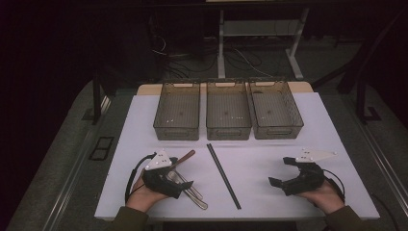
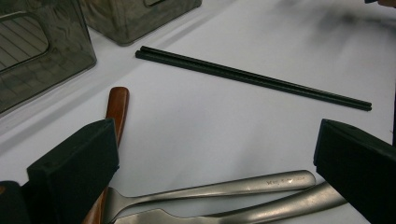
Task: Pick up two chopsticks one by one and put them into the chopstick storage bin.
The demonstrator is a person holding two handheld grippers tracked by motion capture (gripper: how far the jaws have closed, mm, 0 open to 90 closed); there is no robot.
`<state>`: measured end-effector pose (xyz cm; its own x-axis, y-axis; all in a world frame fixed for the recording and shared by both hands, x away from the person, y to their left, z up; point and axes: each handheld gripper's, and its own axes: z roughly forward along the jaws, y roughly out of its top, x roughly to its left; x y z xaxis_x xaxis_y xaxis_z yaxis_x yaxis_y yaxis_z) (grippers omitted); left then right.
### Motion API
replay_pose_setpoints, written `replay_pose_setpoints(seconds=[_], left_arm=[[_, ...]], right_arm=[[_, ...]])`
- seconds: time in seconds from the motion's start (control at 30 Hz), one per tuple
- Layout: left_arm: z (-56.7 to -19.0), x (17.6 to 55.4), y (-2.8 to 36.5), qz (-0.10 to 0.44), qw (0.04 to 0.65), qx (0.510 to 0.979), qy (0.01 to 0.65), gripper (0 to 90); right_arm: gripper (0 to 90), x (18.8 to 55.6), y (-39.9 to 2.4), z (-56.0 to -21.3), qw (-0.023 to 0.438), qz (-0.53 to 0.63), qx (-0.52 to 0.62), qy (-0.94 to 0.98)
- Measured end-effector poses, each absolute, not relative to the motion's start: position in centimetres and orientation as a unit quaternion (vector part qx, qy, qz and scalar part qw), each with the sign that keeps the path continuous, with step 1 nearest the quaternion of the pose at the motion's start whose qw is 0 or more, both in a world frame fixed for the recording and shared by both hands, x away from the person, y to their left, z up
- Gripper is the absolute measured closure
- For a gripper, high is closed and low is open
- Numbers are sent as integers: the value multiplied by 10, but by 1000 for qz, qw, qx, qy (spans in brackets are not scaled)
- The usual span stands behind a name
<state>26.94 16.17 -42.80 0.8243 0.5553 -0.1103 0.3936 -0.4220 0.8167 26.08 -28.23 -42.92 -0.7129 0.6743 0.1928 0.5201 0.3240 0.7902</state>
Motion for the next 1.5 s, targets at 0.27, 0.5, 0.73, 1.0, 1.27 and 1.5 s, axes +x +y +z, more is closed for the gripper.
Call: replay_pose_setpoints(seconds=[0.27, 0.5, 0.73, 1.0, 1.27, 1.5], left_arm=[[-428, 269, 161, 89, 456, 839, 284, 0], [-427, 272, 158, 91, 459, 838, 281, 0], [-428, 286, 147, 93, 452, 842, 279, 37], [-429, 298, 135, 98, 447, 841, 287, 200], [-430, 315, 122, 109, 432, 845, 297, 448], [-432, 330, 112, 117, 421, 845, 309, 686]], right_arm=[[50, 260, -273, -431, 71, 450, 351, 818], [57, 260, -262, -434, 62, 441, 337, 830], [57, 260, -262, -434, 65, 440, 336, 830], [57, 260, -263, -435, 70, 442, 338, 828], [57, 261, -264, -436, 76, 443, 344, 824], [57, 262, -267, -436, 73, 448, 348, 820]])
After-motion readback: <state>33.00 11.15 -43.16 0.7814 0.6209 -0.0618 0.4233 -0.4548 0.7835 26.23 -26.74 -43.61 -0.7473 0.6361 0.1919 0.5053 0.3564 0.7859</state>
